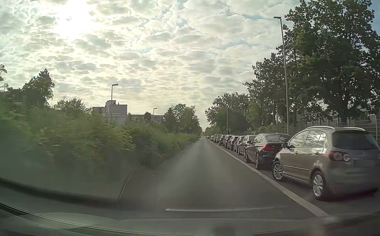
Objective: Follow the waypoints while adhering to traffic rules and regulations
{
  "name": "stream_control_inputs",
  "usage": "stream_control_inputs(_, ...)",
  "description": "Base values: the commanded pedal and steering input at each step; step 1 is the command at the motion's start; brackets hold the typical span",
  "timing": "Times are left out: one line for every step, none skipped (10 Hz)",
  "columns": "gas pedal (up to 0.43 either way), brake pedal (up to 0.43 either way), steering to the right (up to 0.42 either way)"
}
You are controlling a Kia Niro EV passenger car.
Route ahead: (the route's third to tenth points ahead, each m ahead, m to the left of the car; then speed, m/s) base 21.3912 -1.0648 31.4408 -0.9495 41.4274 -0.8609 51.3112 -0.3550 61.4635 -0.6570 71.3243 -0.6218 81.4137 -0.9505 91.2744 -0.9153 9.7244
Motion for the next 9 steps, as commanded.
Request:
stream_control_inputs(0.000, 0.030, 0.001)
stream_control_inputs(0.000, 0.030, 0.001)
stream_control_inputs(0.000, 0.049, 0.001)
stream_control_inputs(0.000, 0.098, 0.001)
stream_control_inputs(0.000, 0.152, 0.000)
stream_control_inputs(0.000, 0.183, 0.000)
stream_control_inputs(0.000, 0.195, 0.000)
stream_control_inputs(0.000, 0.207, 0.001)
stream_control_inputs(0.000, 0.213, 0.001)
